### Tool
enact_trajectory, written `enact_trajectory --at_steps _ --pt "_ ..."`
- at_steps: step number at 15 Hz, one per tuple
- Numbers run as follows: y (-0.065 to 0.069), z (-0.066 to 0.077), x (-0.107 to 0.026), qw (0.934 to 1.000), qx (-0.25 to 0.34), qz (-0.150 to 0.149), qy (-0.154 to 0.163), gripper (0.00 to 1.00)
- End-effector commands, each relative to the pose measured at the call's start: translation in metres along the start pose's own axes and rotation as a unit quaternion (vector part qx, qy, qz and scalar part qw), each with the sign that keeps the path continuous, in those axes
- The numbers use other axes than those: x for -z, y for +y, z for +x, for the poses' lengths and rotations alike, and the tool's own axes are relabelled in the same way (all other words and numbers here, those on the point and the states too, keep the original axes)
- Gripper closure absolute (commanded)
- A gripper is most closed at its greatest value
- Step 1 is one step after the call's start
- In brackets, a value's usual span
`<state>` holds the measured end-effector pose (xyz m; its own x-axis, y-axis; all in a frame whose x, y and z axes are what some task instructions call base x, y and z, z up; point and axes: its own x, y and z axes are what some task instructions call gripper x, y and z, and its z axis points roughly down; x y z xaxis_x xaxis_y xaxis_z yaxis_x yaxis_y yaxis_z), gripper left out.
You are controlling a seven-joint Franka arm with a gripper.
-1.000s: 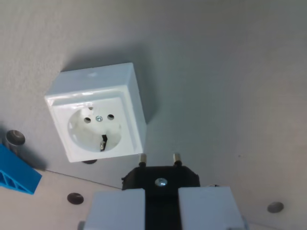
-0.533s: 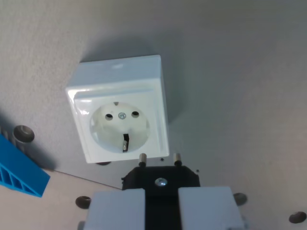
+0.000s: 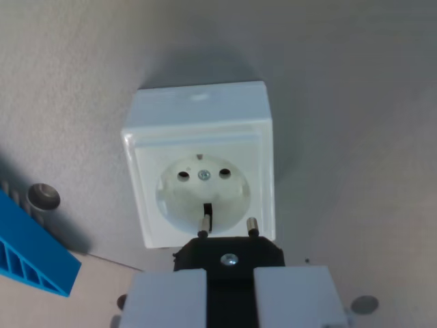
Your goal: Move above the white socket
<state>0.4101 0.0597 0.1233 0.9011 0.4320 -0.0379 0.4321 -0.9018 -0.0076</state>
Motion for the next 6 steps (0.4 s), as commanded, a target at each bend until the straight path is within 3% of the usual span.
enact_trajectory --at_steps 1,6 --pt "-0.0056 -0.0037 -0.0098 0.9984 0.020 -0.018 0.051 1.00" --pt "-0.0106 -0.0065 -0.0130 0.9984 0.017 -0.019 0.051 1.00"
